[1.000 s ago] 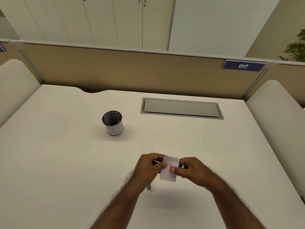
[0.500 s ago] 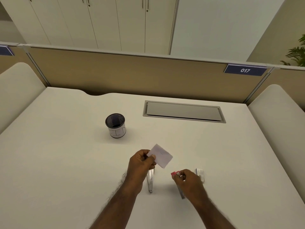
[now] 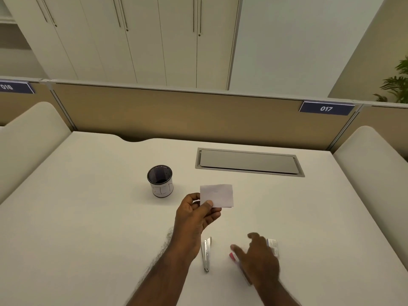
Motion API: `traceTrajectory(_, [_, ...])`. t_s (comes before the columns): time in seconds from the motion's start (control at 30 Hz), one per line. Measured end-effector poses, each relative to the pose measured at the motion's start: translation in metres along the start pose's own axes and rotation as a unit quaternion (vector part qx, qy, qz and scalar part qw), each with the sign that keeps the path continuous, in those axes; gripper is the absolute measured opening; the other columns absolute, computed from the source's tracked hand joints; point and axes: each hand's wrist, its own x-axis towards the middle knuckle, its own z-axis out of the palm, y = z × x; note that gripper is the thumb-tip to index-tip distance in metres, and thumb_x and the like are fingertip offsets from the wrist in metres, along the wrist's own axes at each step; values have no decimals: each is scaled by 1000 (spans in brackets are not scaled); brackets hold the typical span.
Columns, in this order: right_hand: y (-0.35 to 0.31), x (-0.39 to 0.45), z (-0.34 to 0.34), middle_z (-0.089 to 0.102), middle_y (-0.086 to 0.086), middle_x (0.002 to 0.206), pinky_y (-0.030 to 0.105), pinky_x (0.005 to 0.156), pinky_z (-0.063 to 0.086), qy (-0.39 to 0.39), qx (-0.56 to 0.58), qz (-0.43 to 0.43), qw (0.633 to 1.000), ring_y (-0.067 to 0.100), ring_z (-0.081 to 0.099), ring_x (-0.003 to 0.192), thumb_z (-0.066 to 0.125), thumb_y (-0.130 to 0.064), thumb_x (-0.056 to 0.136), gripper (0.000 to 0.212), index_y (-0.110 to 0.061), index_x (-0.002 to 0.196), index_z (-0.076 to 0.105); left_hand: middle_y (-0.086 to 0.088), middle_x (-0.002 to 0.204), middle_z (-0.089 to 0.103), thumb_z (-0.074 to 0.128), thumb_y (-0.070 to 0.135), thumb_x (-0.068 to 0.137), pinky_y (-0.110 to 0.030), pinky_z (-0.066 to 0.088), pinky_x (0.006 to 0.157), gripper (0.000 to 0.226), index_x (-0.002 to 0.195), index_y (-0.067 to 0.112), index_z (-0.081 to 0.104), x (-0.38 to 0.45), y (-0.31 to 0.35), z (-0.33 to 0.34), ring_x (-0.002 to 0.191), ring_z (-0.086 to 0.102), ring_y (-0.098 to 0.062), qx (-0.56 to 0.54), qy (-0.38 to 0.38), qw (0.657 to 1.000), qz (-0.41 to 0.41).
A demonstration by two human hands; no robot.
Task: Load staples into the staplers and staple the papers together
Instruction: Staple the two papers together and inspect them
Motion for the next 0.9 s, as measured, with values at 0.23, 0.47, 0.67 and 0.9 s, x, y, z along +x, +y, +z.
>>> traceTrajectory(0.23, [-84,11,-159,73,-2,107,30,72,60,-94,541,-118,828,14,70,95,50,-55,83,44,-28,113,67,-10,99,72,61,18,95,-34,61,70,13,107,14,61,-12,58,34,84,74,-31,41,-21,994,97])
traceTrajectory(0.47, [-129,-3,-226,77,4,92,25,68,59,-50,631,-139,762,18,73,84,68,-28,84,21,-14,98,74,-3,84,73,58,20,95,-31,58,66,20,81,27,71,-27,112,73,81,72,-23,60,-85,982,157])
traceTrajectory(0.67, [-146,-8,-255,76,6,88,25,65,59,-38,662,-154,733,19,73,79,74,-35,70,26,-15,87,79,5,80,73,60,33,94,-27,57,62,18,85,30,76,-31,148,89,78,72,-15,83,-100,973,191])
traceTrajectory(0.9, [-162,-16,-277,77,7,87,25,68,60,20,690,-193,697,22,75,83,75,-32,72,22,-15,85,78,4,95,72,63,24,93,-27,59,71,9,98,28,69,-35,164,96,89,69,-13,107,-39,955,274])
